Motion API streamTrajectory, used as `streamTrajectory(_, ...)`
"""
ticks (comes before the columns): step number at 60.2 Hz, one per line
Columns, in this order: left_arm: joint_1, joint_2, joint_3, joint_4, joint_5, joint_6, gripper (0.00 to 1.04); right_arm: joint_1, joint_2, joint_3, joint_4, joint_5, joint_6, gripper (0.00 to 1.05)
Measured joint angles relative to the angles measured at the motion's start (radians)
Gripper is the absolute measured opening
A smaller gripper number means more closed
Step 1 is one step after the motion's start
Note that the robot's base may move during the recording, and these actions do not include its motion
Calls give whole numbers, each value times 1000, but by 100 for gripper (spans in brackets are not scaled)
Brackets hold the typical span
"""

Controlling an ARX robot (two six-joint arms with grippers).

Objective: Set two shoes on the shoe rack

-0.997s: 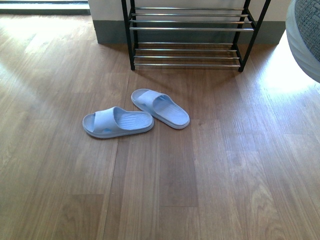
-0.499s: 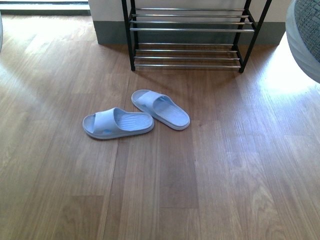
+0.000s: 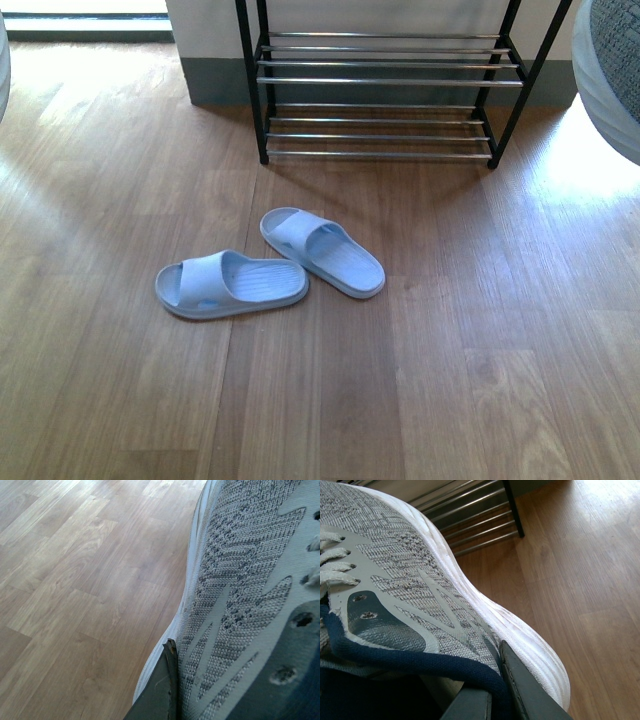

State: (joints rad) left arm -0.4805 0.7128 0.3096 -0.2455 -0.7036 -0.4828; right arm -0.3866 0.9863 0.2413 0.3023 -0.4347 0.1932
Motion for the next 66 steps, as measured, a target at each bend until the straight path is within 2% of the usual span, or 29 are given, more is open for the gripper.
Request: streamTrajectory(66, -3, 0, 0, -1, 1, 1, 2, 0, 0, -1, 0, 1, -2, 1)
